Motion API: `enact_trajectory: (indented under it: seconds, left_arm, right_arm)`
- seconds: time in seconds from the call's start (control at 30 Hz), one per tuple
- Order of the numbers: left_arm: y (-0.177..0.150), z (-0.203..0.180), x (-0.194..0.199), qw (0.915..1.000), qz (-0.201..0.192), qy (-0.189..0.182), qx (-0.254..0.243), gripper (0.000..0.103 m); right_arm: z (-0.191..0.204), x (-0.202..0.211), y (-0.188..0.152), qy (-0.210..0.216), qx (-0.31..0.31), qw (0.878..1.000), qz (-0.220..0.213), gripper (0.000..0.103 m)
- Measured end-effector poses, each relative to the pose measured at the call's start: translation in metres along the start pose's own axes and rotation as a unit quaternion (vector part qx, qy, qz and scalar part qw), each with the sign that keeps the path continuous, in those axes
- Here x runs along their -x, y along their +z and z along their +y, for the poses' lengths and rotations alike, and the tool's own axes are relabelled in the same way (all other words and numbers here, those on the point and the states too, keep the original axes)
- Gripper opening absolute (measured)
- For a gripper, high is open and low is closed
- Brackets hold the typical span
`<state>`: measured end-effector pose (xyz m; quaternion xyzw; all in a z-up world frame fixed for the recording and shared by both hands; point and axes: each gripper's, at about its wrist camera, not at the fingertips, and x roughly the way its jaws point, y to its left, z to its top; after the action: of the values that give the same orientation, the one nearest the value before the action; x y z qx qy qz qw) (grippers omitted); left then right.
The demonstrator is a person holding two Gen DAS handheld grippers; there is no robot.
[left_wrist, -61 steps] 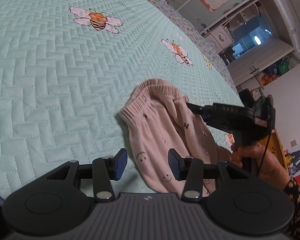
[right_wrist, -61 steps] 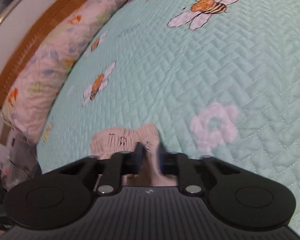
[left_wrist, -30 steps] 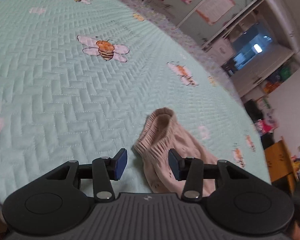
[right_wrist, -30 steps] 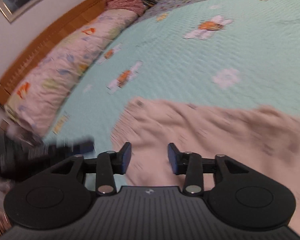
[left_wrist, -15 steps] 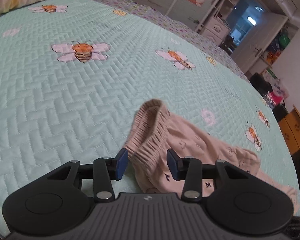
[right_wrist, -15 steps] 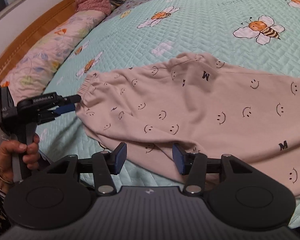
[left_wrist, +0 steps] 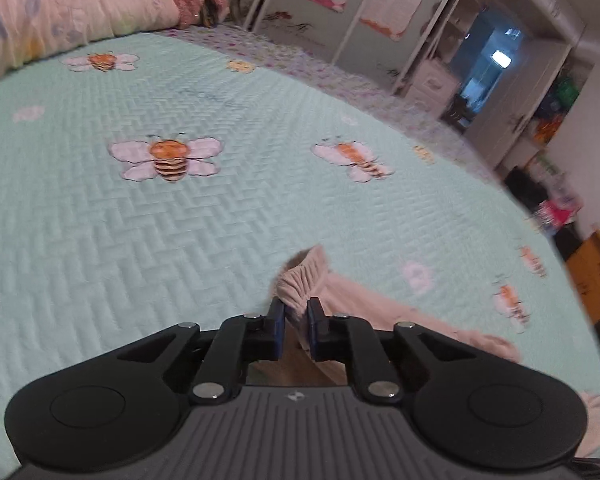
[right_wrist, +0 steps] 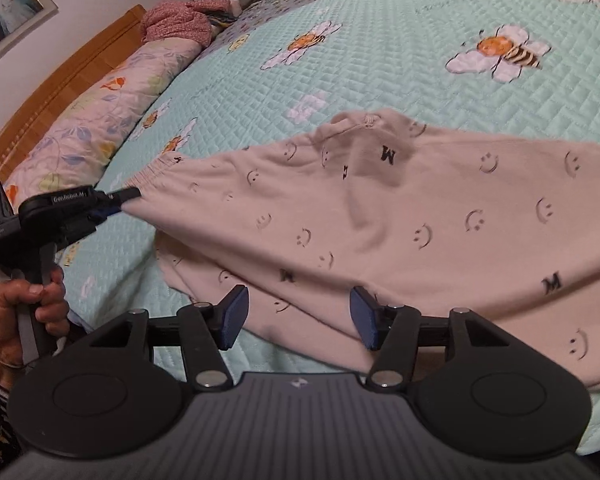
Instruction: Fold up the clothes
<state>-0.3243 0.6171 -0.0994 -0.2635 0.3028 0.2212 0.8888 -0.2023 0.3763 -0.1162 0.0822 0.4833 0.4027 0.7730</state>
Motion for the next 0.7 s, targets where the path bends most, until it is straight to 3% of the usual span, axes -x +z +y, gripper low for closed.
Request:
enact_trajectory:
  seconds: [0.17, 0.27, 0.37, 0.47, 0.6, 0.7]
  left_arm:
    - [-0.017, 0.008, -0.014, 0.9991, 0.036, 0.017, -0.012, 0.013]
    - [-0.018, 0.013, -0.009, 0.9993, 0.034, 0.016, 0.002, 0.018]
    - [-0.018, 0.010, 0.003, 0.9994, 0.023, 0.027, 0.008, 0.020]
    - [-0.019, -0.005, 0.019, 0.9993, -0.002, 0.037, 0.000, 0.020]
    - [-0.021, -0.021, 0.040, 0.9988, -0.036, 0.032, -0.012, 0.020]
    - [-0.024, -0.032, 0.050, 0.9986, -0.041, 0.010, -0.031, 0.032]
  right_arm:
    - [-0.010, 0.004, 0.000, 0.030, -0.023, 0.999, 0.011, 0.058]
    - [-0.024, 0.025, 0.010, 0.056, -0.056, 0.996, -0.030, 0.058]
    - [-0.034, 0.035, 0.023, 0.041, -0.032, 0.997, -0.053, 0.059]
    - [-0.033, 0.019, 0.030, 0.048, 0.007, 0.998, -0.025, 0.059]
    - [-0.039, -0.013, 0.034, 0.089, -0.047, 0.995, 0.006, 0.059]
    - [-0.021, -0.025, 0.018, 0.144, -0.033, 0.987, 0.056, 0.059]
